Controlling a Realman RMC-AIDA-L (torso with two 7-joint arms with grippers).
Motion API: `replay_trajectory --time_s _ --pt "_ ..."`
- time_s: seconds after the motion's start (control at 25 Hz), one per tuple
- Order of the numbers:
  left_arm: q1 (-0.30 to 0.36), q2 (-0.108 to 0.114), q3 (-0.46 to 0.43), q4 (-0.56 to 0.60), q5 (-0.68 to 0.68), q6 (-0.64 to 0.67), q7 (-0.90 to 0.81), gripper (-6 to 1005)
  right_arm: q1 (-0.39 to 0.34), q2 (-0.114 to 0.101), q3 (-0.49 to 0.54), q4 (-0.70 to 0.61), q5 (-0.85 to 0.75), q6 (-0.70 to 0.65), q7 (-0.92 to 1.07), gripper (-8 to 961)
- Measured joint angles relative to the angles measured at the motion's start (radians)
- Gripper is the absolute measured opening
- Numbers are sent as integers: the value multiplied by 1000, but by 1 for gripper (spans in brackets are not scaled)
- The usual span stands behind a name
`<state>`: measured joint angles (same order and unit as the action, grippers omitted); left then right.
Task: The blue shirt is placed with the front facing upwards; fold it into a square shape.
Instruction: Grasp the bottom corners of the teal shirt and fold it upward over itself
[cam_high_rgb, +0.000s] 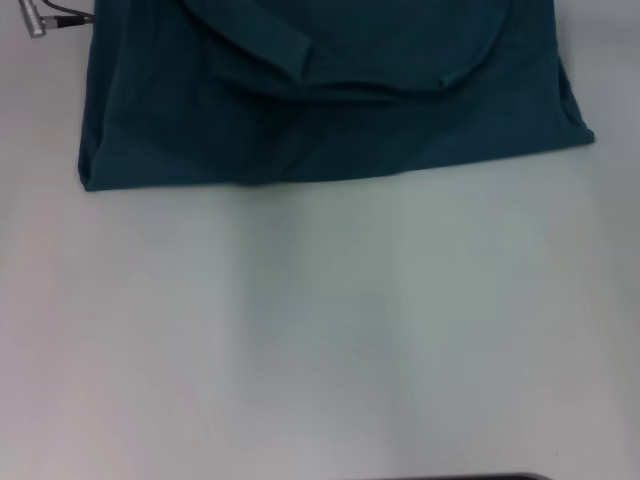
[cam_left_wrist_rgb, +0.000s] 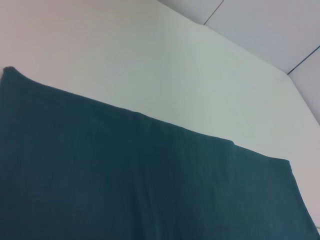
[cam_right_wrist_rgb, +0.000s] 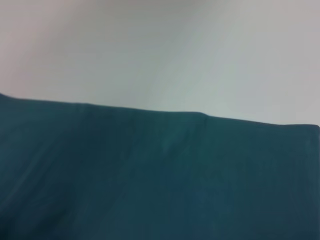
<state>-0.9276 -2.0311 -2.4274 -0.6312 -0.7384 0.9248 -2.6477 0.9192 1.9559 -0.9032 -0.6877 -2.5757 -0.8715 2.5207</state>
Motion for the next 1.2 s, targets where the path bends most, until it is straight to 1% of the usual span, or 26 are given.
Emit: replay_trajectory --time_s 0.04,0.28,0.4,0.52,0.56,0.76,0.96,1.0,1.04,1.2 --pt "2 -2 0 -1 -2 -1 3 24 0 10 -5 1 -24 3 -13 60" --pt "9 -10 2 -1 -1 4 13 23 0 21 -27 8 -80 2 -29 72" --pt "20 -12 -3 1 -2 -8 4 23 0 22 -22 12 -100 18 -28 79" --pt "28 -13 -12 -3 -7 -15 -1 102 0 23 -20 11 -104 31 -27 85" --pt "31 -13 -13 -5 -7 -16 -4 129 1 23 -20 9 -104 32 -27 133" --pt "34 -9 -12 -6 -8 -11 -20 397 9 22 -26 8 -105 33 -27 364" --pt "46 -6 -13 -8 -9 5 -28 601 5 11 -17 1 -125 13 0 566" --pt "50 -5 -13 -10 -9 10 -33 642 1 7 -16 -4 -126 3 9 689" --pt "55 -4 -13 -17 -9 18 -38 659 -1 4 -14 -9 -126 -9 16 812" --pt "95 -3 -14 -79 -25 39 -74 726 -14 1 13 -45 -123 -71 16 843"
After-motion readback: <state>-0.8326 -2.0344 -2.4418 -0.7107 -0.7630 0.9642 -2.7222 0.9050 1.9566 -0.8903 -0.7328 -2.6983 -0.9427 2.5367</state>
